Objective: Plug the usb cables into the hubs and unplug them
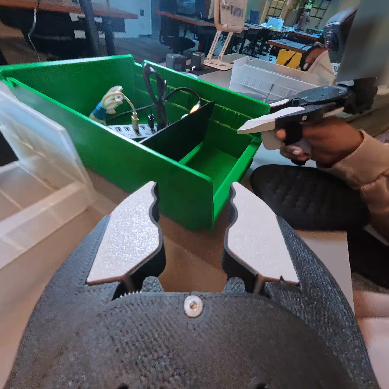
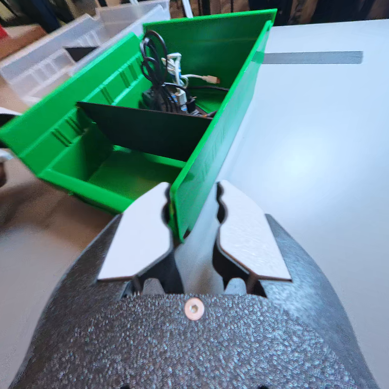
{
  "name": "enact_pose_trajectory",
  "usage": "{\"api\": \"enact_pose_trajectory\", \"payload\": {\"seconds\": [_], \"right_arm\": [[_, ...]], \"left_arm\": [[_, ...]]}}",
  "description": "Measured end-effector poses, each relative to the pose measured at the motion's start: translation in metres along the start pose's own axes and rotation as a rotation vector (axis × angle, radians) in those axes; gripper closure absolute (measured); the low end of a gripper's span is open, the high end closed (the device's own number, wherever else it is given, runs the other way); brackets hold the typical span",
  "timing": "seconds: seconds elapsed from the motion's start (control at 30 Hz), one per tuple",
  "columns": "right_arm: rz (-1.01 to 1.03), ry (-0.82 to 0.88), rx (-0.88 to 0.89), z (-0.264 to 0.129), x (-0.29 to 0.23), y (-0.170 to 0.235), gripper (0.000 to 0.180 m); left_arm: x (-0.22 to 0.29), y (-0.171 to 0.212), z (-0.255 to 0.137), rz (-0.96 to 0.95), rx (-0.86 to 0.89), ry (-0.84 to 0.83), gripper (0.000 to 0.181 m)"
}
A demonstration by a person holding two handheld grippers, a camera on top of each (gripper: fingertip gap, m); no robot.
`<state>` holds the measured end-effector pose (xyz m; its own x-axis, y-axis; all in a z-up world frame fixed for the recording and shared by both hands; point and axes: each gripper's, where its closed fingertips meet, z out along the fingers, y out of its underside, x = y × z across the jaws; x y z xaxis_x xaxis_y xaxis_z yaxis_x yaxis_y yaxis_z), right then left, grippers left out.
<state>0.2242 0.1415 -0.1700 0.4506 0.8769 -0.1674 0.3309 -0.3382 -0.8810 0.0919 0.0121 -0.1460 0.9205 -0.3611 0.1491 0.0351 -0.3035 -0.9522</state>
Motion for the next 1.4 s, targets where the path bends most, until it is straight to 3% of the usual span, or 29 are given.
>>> {"api": "enact_pose_trajectory", "payload": {"seconds": [0.03,0.2,0.4,0.53,0.77,0.93,1.13,1.27,1.4], "right_arm": [[-0.040,0.007,0.001,0.007,-0.001,-0.001,0.155],[-0.260,0.210,-0.001,-0.002,-0.009,-0.001,0.166],[-0.366,0.364,0.148,-0.054,-0.047,-0.010,0.169],[-0.423,0.362,0.220,-0.086,-0.079,-0.018,0.167],[-0.502,0.288,0.443,-0.111,-0.151,-0.086,0.167],[-0.516,0.113,0.550,-0.075,-0.222,-0.138,0.167],[-0.528,-0.170,0.528,0.018,-0.332,-0.171,0.168],[-0.514,-0.316,0.438,0.086,-0.395,-0.163,0.167],[-0.497,-0.381,0.342,0.151,-0.427,-0.135,0.168]], "left_arm": [[0.002,0.002,0.011,-0.024,-0.006,-0.019,0.115],[-0.021,0.008,0.023,0.109,-0.053,-0.232,0.128],[-0.001,-0.008,-0.005,0.055,0.039,-0.134,0.144],[0.019,-0.050,-0.049,0.163,0.212,-0.167,0.162],[0.022,-0.115,-0.138,0.382,0.320,-0.363,0.166],[-0.010,-0.133,-0.228,0.406,0.376,-0.565,0.166],[-0.070,-0.110,-0.348,0.396,0.337,-0.819,0.165],[-0.114,-0.077,-0.405,0.325,0.268,-0.906,0.164],[-0.159,-0.033,-0.427,0.235,0.171,-0.953,0.164]]}}
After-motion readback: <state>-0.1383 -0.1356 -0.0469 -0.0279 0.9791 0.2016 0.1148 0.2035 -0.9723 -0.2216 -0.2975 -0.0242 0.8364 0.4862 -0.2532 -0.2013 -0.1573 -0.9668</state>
